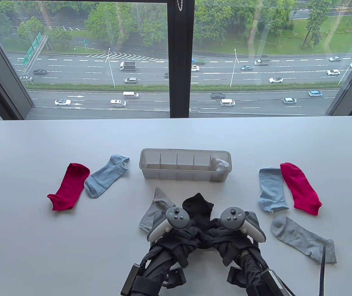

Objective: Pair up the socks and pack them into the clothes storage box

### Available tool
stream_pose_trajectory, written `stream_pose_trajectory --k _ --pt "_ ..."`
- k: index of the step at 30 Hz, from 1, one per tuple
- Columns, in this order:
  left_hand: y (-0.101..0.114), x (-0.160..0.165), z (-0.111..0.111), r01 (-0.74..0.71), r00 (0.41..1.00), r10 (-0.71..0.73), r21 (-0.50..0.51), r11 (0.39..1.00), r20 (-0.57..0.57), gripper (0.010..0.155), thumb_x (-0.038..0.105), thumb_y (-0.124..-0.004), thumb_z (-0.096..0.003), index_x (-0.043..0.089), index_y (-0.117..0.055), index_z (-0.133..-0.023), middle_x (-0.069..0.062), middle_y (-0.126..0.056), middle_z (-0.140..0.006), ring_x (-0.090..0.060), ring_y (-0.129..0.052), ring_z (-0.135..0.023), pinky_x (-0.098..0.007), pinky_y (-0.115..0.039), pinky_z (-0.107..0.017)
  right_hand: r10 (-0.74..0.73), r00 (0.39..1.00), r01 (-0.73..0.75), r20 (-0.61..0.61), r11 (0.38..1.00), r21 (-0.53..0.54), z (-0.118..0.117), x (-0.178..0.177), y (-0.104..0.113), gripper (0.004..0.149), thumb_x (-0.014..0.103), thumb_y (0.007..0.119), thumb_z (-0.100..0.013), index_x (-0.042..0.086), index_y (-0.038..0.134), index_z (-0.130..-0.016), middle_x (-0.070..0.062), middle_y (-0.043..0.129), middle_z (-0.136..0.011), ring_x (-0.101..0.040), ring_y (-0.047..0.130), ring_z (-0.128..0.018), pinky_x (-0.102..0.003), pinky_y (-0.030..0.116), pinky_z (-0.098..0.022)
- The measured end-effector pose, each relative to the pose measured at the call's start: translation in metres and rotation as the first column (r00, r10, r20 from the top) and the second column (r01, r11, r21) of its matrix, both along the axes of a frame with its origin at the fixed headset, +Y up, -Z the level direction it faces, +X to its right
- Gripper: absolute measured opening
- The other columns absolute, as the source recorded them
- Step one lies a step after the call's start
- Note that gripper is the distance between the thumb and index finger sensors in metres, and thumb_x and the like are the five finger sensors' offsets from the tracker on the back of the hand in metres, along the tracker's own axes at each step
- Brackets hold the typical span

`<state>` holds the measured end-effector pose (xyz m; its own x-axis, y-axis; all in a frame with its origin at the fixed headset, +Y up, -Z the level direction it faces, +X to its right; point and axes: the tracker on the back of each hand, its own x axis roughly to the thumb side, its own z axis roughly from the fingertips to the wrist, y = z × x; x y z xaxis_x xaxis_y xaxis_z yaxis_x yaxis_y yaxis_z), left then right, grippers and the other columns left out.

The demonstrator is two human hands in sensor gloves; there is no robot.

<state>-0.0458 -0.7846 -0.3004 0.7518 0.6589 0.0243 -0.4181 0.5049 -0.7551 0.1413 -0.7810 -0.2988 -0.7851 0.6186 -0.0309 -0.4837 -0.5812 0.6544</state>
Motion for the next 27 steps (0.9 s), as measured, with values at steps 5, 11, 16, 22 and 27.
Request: stream_pose_trajectory --k 5,11,16,22,27 --pt "0.0050 0.0067 0.0012 0.082 0.996 -0.079 0.097 0.992 -0.029 0.041 0.027 -0.066 -0.0548 0.019 -0.063 -0.095 -0.006 -0.018 -0.114 -0.034 -0.006 -0.106 -0.066 -0.005 -0.071 0.000 1.000 -0.001 0.027 1.000 0.025 -0.0002 0.0010 0.0000 0.038 0.036 0.058 -0.058 0.013 0.073 -0.084 -0.012 0.020 -0.113 -0.034 0.001 -0.100 -0.054 0.007 -0.073" --pt "0.0046 0.0049 0.0015 0.078 0.997 -0.076 0.094 0.993 -0.034 0.042 0.026 -0.060 -0.0557 0.011 -0.064 -0.095 -0.004 -0.020 -0.114 -0.032 -0.007 -0.107 -0.065 -0.005 -0.072 -0.008 1.000 0.007 0.019 1.000 0.030 0.0006 0.0031 0.0000 0.040 0.037 0.064 -0.057 0.017 0.070 -0.091 -0.013 0.018 -0.113 -0.036 0.000 -0.100 -0.054 0.007 -0.074" --pt "0.0030 0.0076 0.0039 0.071 0.997 -0.070 0.082 0.994 -0.012 0.056 0.032 -0.067 -0.0541 0.032 -0.035 -0.100 -0.007 -0.012 -0.114 -0.034 -0.001 -0.105 -0.065 -0.001 -0.070 -0.004 0.999 0.003 0.041 1.000 0.021 -0.0010 0.0017 -0.0001 0.037 0.036 0.057 -0.060 0.014 0.072 -0.085 -0.012 0.020 -0.113 -0.035 0.000 -0.100 -0.054 0.007 -0.073" --pt "0.0061 0.0079 0.0030 0.096 0.994 -0.089 0.140 0.985 -0.056 0.043 0.028 -0.062 -0.0551 0.013 -0.063 -0.095 -0.007 -0.024 -0.114 -0.036 -0.011 -0.107 -0.067 -0.009 -0.073 -0.017 0.997 0.015 0.080 0.999 0.028 -0.0006 0.0019 0.0009 0.038 0.038 0.057 -0.060 0.014 0.072 -0.086 -0.012 0.023 -0.113 -0.034 0.002 -0.101 -0.054 0.008 -0.074" --pt "0.0056 0.0046 0.0022 0.073 0.996 -0.065 0.129 0.989 -0.065 0.043 0.026 -0.058 -0.0555 0.008 -0.064 -0.094 -0.005 -0.026 -0.114 -0.034 -0.012 -0.108 -0.065 -0.009 -0.074 -0.039 0.999 0.037 0.037 0.998 0.055 0.0020 0.0060 -0.0001 0.054 0.044 0.067 -0.055 0.026 0.056 -0.104 -0.014 0.023 -0.114 -0.035 0.005 -0.103 -0.054 0.009 -0.075"
